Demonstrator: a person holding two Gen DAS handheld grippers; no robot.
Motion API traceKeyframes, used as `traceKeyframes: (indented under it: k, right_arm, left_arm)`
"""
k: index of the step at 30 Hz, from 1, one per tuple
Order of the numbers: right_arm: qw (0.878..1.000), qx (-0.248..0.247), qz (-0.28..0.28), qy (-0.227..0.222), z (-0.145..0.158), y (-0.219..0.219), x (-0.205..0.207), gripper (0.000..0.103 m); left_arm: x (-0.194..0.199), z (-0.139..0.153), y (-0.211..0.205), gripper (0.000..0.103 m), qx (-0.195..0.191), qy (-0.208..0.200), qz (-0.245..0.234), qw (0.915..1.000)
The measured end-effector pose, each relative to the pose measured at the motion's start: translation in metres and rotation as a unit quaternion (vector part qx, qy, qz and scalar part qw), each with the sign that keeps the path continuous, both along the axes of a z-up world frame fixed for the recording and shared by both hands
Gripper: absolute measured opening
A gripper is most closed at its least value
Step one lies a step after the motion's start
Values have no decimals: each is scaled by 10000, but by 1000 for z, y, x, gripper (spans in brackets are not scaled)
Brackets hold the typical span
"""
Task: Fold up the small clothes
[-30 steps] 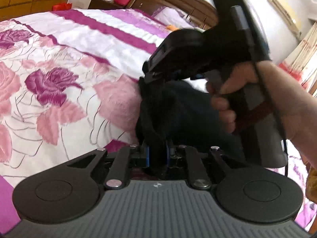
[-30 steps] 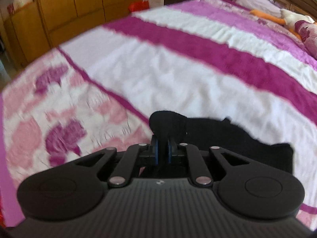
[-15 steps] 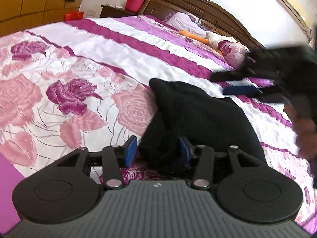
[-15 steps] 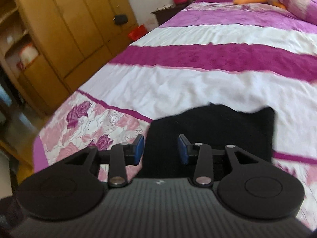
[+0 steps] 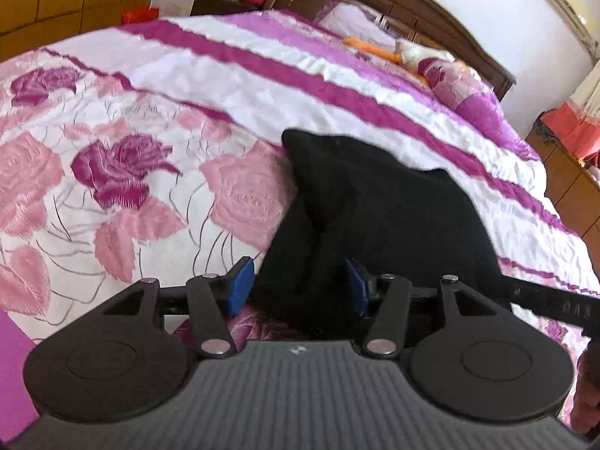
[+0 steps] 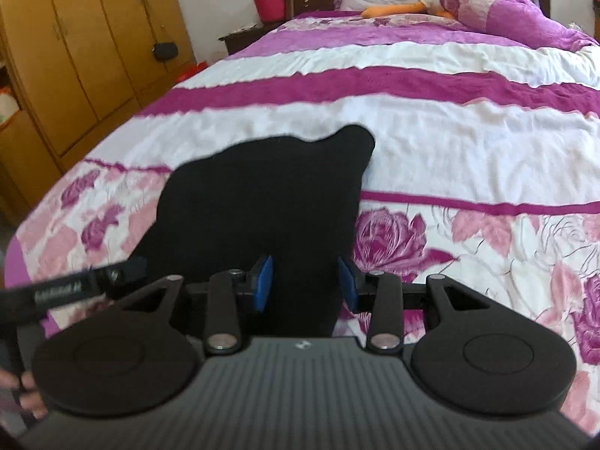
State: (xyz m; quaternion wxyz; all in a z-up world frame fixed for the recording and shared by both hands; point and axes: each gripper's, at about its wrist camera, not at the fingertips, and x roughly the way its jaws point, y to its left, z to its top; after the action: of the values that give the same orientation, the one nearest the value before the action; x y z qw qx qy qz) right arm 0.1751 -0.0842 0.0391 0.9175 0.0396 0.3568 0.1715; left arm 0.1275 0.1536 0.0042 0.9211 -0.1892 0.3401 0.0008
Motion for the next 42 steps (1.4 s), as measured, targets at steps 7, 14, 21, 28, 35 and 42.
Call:
traceKeyframes:
  k: [7,14,21,28,35,42]
  right_arm:
    - [9975,554,55,433,-26,-8,5,61]
    - [9899,1290,-155,565,-23,-30,-3,62]
    - [9886,1416,-510,69,-4,-47,-4,75]
    - [9743,2115,-650,420,-18,-59,15,75]
    - [9737,2118,-507,673,-38,-47,36,76]
    - [9678,2375,-88,823,-61,-35,44,75]
  left_arm:
    - [4,-4,-2,64,245,64,-117,9996]
    - [2,11,3,66,160,119,-246,9995]
    - [10,32,8,79,-82,0,-473,9988]
    - [29,24,4,81,-64,253,-587,9979]
    - [47,2,3,82,-213,458,-650,9966]
    - [55,-7,5,83,-302,391,-754,9959]
